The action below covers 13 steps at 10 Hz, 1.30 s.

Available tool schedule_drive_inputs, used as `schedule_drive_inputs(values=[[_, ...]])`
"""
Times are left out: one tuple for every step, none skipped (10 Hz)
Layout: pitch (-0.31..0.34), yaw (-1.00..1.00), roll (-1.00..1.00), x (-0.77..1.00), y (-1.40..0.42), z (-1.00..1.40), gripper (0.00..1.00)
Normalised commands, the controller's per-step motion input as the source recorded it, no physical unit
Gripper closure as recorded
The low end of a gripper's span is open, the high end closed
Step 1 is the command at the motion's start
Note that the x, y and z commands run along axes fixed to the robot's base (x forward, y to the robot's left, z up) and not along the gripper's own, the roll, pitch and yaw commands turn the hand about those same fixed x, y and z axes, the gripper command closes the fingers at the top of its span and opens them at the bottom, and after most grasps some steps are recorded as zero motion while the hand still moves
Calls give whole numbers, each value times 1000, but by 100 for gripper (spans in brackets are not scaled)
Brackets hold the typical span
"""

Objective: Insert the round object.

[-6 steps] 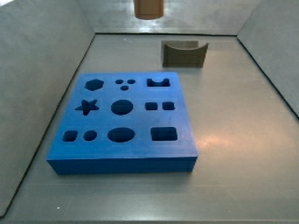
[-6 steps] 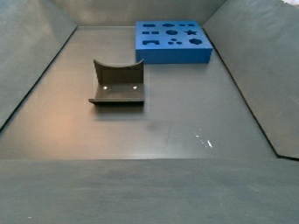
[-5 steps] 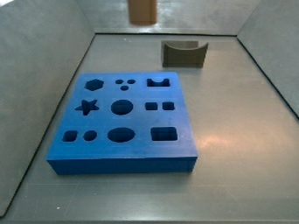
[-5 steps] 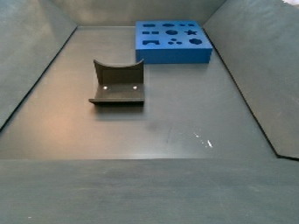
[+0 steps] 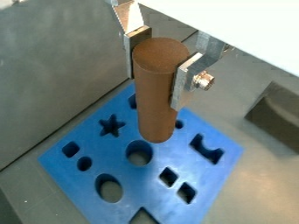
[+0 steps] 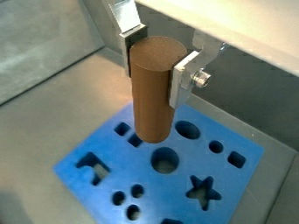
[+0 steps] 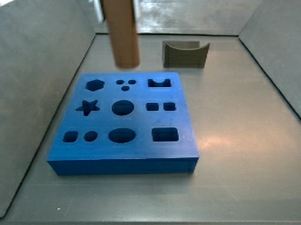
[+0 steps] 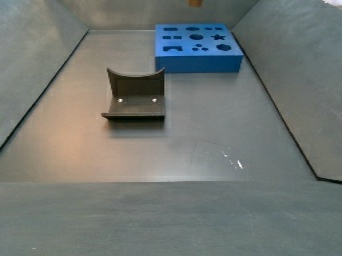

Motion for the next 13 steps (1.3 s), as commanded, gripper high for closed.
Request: schedule_drive_inputs(values=[[-84, -9, 141, 0, -217, -1000, 100], [0, 0, 76, 0, 0, -1000, 100], [0, 0, 3, 0, 0, -977, 100], [0, -31, -79, -11, 57, -743, 100], [0, -23, -114, 0, 0, -471, 100], [0, -11, -76, 0, 0, -391, 100], [0, 0, -17, 0, 0, -314, 100], [0, 0, -11, 0, 0, -286, 100], [13, 0, 0, 0, 51, -263, 100], [34, 0, 0, 0, 83, -194, 100], [7, 0, 0, 0, 9, -249, 100], [0, -29, 0, 106, 0, -369, 100], [20, -51, 0, 311, 0, -460, 100]])
